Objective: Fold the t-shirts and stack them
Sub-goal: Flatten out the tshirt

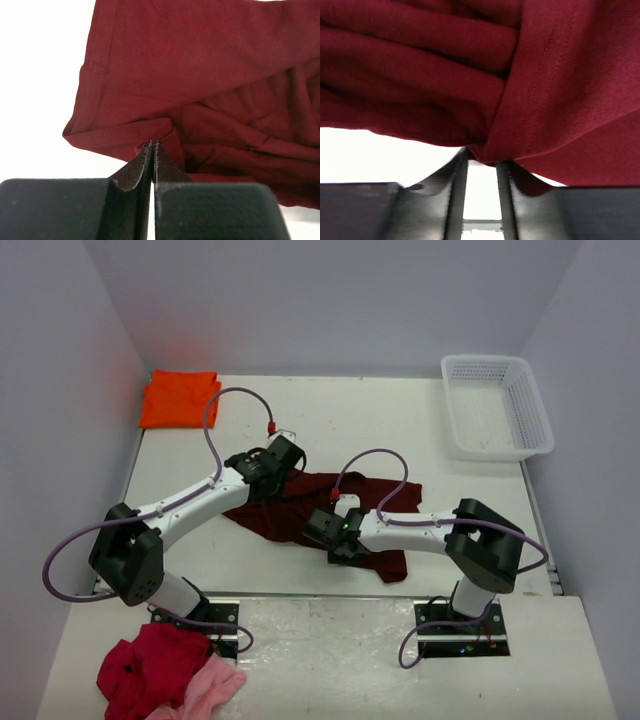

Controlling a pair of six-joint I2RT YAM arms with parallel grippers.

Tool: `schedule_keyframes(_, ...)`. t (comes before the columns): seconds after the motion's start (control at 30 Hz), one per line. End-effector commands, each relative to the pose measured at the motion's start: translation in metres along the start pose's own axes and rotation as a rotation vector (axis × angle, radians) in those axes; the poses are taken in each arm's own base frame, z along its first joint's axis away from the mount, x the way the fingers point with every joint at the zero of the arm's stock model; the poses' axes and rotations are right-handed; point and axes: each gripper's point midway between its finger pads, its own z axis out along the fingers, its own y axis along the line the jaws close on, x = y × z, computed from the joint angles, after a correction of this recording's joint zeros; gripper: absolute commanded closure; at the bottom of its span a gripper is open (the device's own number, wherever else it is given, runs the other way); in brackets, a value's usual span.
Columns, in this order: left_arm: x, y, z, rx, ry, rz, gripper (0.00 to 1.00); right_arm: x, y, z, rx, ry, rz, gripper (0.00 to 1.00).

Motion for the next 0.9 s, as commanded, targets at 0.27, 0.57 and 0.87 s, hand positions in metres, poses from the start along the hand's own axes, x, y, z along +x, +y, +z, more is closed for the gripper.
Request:
schedule_keyframes(0.27, -0.009, -0.002, -0.008, 0.035, -0.044, 0.005, 1.00, 0.042, -0.035, 0.049, 0.132, 0.080, 0.057, 0.96)
schedule_keyframes(0.57, -0.012, 0.003, -0.012, 0.013, -0.056, -0.006, 1.00, -0.008, -0.033, -0.018, 0.206, -0.101, 0.015, 1.00)
schedule_keyframes(0.87, -0.070, 0.044, -0.086, -0.051, -0.271, -0.123, 1.00, -0.132, -0.079, -0.172, 0.107, -0.428, 0.157, 1.00)
